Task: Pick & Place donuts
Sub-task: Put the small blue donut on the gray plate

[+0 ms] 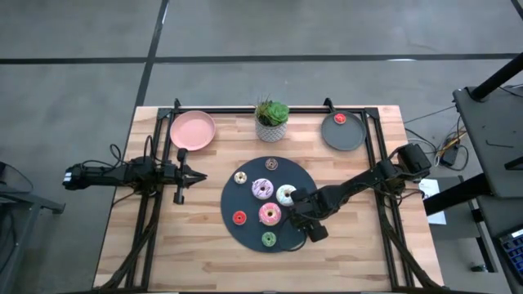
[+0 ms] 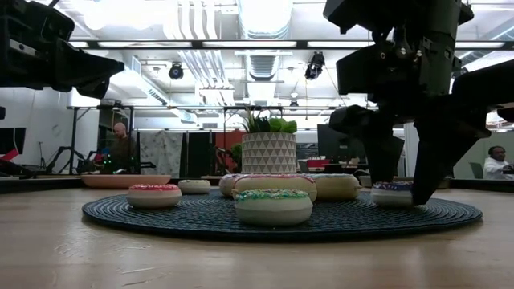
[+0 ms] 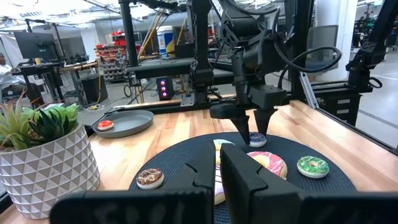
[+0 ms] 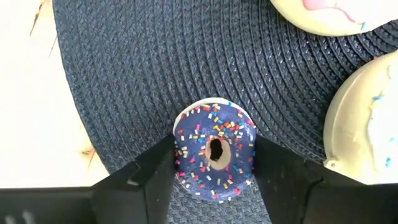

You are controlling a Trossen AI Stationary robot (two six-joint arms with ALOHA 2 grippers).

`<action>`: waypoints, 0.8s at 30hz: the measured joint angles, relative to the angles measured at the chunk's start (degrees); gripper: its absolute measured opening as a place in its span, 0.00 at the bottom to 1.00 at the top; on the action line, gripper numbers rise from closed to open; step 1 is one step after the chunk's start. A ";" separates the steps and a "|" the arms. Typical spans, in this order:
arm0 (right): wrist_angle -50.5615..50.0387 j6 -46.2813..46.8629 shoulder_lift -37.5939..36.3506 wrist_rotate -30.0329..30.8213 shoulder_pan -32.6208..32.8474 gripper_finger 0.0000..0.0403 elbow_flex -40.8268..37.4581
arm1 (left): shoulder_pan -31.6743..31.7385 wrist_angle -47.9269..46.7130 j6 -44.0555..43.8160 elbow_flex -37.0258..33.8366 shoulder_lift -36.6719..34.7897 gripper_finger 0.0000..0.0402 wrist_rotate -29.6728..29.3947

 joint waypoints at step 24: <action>-7.14 -3.60 -13.52 0.03 -14.90 0.45 1.00 | -0.02 0.05 0.02 0.00 0.07 0.00 -0.02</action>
